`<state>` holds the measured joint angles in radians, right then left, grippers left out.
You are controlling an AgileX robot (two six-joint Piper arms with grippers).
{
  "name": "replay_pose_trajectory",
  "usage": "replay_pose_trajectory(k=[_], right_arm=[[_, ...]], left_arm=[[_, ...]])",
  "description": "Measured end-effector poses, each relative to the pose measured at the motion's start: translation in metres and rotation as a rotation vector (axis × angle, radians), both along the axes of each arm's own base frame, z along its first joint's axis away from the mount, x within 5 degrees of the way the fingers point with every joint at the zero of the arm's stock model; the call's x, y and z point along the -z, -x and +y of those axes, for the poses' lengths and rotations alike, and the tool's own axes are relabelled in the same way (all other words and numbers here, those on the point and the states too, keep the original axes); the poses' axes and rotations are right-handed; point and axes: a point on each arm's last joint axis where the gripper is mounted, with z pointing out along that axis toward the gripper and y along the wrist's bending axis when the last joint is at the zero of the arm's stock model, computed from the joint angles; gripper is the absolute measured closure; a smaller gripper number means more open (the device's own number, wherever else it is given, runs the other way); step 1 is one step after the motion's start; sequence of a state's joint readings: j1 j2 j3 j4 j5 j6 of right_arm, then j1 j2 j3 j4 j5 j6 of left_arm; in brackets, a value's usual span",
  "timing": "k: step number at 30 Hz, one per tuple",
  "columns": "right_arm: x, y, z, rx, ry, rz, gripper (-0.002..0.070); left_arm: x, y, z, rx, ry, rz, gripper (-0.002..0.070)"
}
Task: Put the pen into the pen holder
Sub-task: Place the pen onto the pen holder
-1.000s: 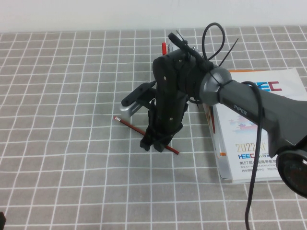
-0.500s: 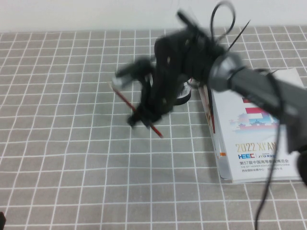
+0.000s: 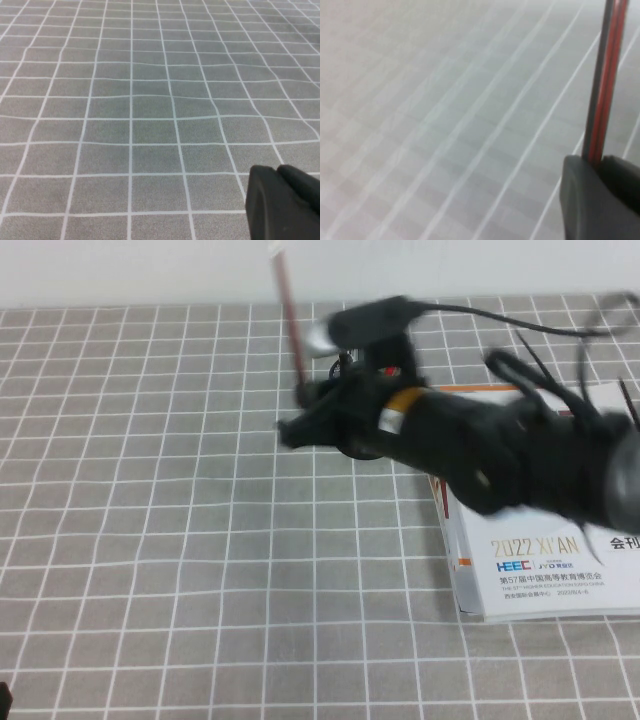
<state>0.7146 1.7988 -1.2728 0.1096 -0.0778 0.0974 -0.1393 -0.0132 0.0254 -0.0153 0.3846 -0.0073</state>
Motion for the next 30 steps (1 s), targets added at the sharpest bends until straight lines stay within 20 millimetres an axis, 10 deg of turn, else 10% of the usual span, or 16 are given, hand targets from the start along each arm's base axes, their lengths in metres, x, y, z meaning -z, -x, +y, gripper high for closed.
replay_pose_trajectory(k=[11, 30], right_arm=[[-0.017, -0.044, -0.050, 0.180, -0.218, -0.345, 0.0666], [0.060, -0.092, -0.037, 0.163, -0.055, -0.210, 0.0658]], left_arm=[[0.000, 0.000, 0.000, 0.000, 0.000, 0.000, 0.0680], [0.000, 0.000, 0.000, 0.000, 0.000, 0.000, 0.0680]])
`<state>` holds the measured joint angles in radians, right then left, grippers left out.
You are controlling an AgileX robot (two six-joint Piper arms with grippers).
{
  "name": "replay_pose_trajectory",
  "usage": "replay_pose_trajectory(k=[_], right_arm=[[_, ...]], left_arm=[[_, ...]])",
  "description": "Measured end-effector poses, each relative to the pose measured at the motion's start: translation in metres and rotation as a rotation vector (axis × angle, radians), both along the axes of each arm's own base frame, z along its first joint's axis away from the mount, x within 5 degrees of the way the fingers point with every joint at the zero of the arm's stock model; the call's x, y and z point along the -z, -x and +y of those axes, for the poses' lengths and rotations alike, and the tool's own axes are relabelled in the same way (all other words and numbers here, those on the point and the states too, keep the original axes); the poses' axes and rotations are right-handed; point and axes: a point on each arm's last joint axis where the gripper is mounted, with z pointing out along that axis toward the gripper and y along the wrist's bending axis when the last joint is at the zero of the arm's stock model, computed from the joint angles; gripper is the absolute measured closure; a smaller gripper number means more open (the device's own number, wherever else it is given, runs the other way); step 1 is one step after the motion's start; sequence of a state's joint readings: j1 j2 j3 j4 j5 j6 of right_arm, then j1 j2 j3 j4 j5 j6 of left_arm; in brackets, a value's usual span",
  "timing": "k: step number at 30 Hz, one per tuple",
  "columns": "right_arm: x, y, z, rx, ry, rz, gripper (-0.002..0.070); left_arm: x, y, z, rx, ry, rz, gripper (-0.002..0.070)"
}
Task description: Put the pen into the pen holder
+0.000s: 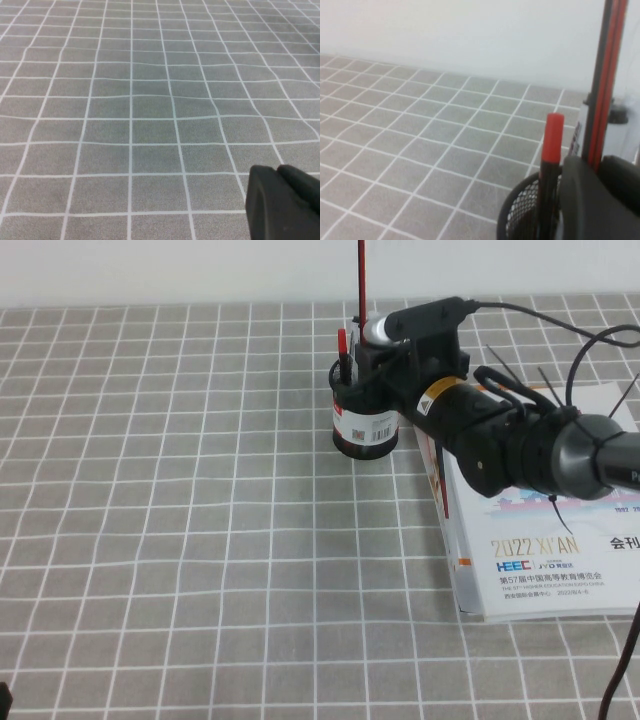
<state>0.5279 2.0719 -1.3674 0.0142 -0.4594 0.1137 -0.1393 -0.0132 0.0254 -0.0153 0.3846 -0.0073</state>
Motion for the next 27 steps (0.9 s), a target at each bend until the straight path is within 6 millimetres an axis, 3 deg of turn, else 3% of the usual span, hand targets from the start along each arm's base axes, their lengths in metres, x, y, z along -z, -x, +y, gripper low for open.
replay_pose_trajectory(k=[10, 14, 17, 21, 27], right_arm=[[0.002, 0.000, 0.000, -0.001, 0.002, 0.003, 0.0504], [0.001, 0.001, 0.000, 0.000, 0.006, 0.029, 0.0496], [-0.013, 0.004, -0.002, 0.002, 0.002, 0.040, 0.0519], [-0.050, 0.025, -0.010, -0.006, -0.036, -0.015, 0.0628], [-0.087, 0.088, -0.046, -0.008, -0.127, -0.099, 0.0682]], left_arm=[[0.000, 0.000, 0.000, 0.000, 0.000, 0.000, 0.0680], [0.000, 0.000, 0.000, 0.000, 0.000, 0.000, 0.0680], [0.000, 0.000, 0.000, 0.000, 0.000, 0.000, 0.0680], [0.000, 0.000, 0.000, 0.000, 0.000, 0.000, 0.0680], [0.000, 0.000, 0.000, 0.000, 0.000, 0.000, 0.0680]])
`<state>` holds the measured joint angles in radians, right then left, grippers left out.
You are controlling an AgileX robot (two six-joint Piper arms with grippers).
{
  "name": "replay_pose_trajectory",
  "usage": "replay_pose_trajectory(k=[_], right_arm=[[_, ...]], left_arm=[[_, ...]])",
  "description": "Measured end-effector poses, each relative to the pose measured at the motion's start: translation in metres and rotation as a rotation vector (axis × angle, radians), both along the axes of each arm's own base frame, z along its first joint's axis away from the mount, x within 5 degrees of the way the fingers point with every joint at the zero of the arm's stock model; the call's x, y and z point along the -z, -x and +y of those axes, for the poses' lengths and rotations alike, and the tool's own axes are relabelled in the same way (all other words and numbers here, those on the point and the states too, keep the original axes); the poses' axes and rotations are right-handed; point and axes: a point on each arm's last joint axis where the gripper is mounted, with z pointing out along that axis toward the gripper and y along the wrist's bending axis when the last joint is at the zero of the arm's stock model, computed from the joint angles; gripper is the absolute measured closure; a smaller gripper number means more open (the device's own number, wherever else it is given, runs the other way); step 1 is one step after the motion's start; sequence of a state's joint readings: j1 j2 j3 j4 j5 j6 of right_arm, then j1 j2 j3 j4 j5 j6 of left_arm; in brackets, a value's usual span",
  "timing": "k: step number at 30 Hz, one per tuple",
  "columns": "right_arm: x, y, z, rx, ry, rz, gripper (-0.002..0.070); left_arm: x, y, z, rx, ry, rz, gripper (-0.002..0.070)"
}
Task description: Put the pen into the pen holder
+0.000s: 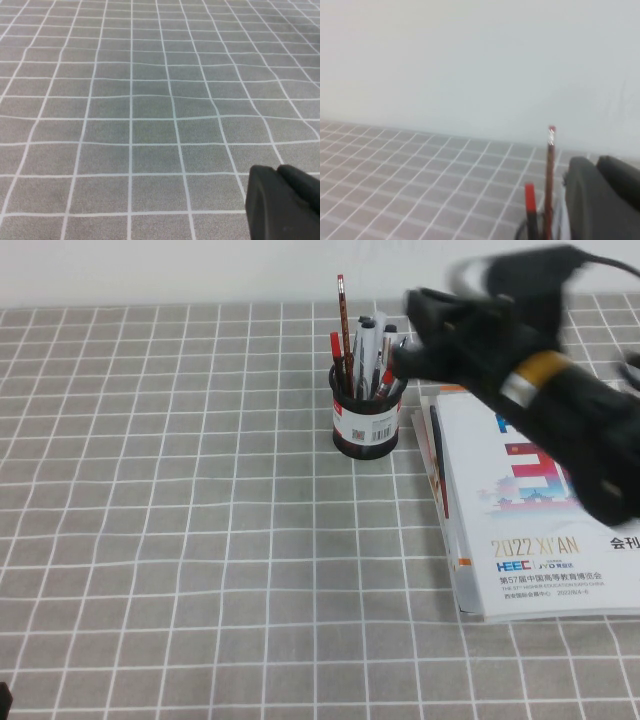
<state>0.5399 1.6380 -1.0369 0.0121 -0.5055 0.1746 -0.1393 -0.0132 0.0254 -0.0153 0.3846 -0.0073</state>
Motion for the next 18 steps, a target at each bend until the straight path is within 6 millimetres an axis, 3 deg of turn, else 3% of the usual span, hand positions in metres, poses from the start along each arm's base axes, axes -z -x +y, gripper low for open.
replay_pose_trajectory(k=[9, 14, 18], right_arm=[[-0.005, 0.099, -0.059, -0.001, 0.020, 0.037, 0.0688], [0.033, 0.138, -0.085, 0.008, 0.104, 0.157, 0.0688], [0.057, 0.164, -0.102, 0.024, 0.088, 0.134, 0.0688]], left_arm=[[0.000, 0.000, 0.000, 0.000, 0.000, 0.000, 0.0680], [0.000, 0.000, 0.000, 0.000, 0.000, 0.000, 0.0680], [0.000, 0.000, 0.000, 0.000, 0.000, 0.000, 0.0680]])
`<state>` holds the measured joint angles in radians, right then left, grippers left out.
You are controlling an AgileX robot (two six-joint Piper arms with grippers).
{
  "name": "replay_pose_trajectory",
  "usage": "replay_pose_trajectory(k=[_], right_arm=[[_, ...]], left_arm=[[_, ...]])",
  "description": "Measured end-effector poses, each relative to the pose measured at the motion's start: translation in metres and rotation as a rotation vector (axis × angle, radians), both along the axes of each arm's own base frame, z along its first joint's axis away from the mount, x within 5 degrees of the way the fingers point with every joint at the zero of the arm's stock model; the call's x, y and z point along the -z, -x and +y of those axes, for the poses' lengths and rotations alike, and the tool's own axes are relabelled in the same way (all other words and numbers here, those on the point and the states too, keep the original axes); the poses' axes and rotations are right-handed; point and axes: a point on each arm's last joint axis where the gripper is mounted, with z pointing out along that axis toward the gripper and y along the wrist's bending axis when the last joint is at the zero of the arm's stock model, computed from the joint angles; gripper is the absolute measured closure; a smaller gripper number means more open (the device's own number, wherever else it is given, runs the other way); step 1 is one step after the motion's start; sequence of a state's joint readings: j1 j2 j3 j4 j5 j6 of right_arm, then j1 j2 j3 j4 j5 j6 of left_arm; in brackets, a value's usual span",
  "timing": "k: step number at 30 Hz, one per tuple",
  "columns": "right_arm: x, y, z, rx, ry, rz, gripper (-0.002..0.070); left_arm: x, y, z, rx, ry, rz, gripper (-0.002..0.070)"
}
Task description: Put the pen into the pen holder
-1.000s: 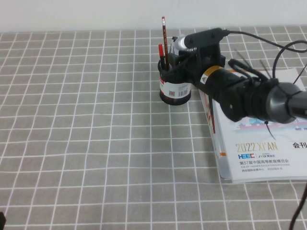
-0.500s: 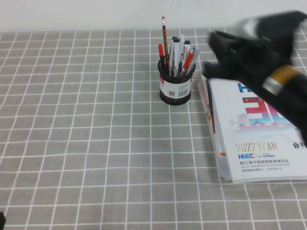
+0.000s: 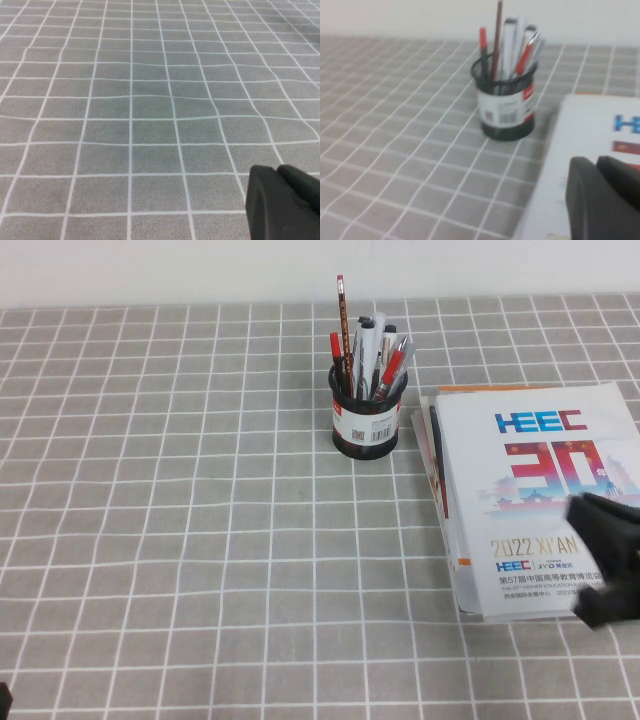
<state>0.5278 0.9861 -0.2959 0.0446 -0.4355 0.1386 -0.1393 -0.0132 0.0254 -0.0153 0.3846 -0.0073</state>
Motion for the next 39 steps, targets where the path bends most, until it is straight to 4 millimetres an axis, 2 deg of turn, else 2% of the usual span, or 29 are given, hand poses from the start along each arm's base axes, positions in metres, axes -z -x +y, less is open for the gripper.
replay_pose_trajectory(k=[9, 14, 19, 27, 33, 39], right_arm=[[0.029, 0.027, -0.037, 0.191, 0.046, -0.195, 0.0688], [0.026, 0.042, -0.056, 0.273, 0.042, -0.193, 0.0688], [0.024, 0.067, -0.073, 0.305, 0.012, -0.136, 0.0688], [0.041, 0.099, -0.081, 0.369, 0.037, -0.010, 0.0688], [0.045, 0.103, -0.084, 0.422, 0.056, 0.015, 0.0688], [0.049, 0.106, -0.080, 0.380, 0.035, 0.053, 0.0688]], left_arm=[[0.000, 0.000, 0.000, 0.000, 0.000, 0.000, 0.0680], [0.000, 0.000, 0.000, 0.000, 0.000, 0.000, 0.0680], [0.000, 0.000, 0.000, 0.000, 0.000, 0.000, 0.0680], [0.000, 0.000, 0.000, 0.000, 0.000, 0.000, 0.0680], [0.000, 0.000, 0.000, 0.000, 0.000, 0.000, 0.0680], [0.000, 0.000, 0.000, 0.000, 0.000, 0.000, 0.0680]])
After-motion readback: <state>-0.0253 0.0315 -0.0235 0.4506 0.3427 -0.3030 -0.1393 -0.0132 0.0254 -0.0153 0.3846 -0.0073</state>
